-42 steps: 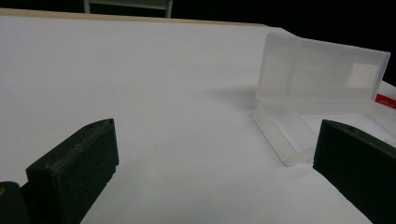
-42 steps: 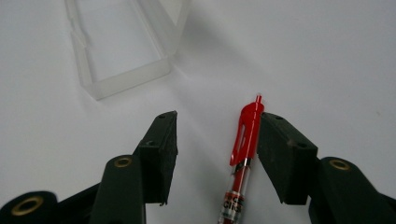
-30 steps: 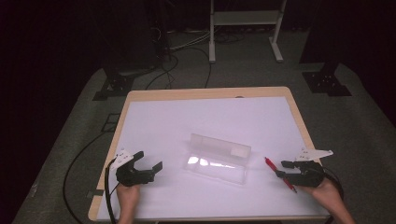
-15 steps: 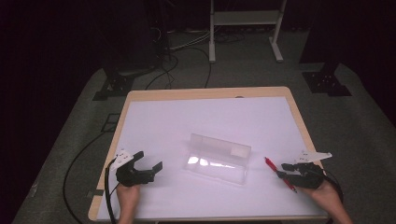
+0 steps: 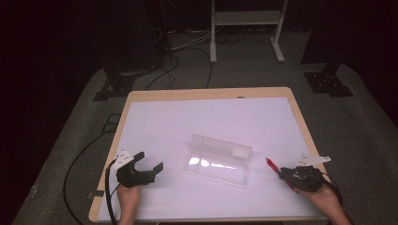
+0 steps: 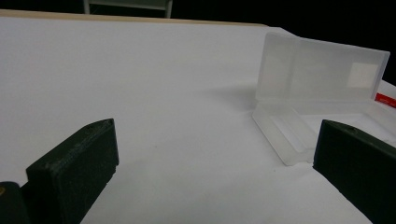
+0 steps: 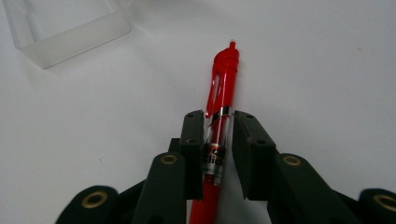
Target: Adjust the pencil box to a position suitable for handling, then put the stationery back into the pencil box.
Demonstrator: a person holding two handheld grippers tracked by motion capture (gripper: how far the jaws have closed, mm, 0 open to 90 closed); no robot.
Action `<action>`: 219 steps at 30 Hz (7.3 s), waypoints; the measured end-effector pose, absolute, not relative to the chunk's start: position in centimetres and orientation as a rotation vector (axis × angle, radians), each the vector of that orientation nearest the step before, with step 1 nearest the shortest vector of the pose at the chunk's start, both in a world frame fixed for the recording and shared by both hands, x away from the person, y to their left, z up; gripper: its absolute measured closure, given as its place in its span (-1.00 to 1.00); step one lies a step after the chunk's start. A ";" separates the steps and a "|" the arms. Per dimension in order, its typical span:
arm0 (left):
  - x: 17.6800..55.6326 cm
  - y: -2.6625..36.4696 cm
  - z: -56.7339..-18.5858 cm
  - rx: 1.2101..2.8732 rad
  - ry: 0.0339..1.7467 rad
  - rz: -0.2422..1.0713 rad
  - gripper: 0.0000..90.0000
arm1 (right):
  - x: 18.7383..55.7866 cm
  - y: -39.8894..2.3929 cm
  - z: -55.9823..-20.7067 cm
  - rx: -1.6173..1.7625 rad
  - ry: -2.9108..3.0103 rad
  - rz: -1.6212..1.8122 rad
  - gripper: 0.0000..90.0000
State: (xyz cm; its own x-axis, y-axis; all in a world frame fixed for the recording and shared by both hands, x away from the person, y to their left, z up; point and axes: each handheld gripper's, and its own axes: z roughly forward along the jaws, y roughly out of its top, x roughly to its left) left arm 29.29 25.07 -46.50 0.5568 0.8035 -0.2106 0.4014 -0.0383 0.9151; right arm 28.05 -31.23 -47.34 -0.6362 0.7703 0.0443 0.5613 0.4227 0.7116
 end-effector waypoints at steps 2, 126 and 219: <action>29.3 25.0 -46.5 1.655 1.027 0.441 -1.00 | 28.0 -31.2 -47.3 1.155 2.394 1.034 0.67; 29.2 25.1 -46.5 1.661 1.019 0.441 -1.00 | 30.8 -17.8 -40.5 0.689 2.651 1.236 0.76; 29.4 25.1 -46.5 1.656 1.019 0.439 -1.00 | 34.6 -13.8 -46.6 0.732 2.794 1.141 0.74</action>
State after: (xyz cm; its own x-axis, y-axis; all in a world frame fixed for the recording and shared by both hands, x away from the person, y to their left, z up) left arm 29.38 25.11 -46.49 0.5629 0.7997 -0.2087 0.3983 -0.0412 0.9164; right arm 34.56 -13.83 -46.63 -0.8882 0.4372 0.1411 0.4110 0.6189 0.6693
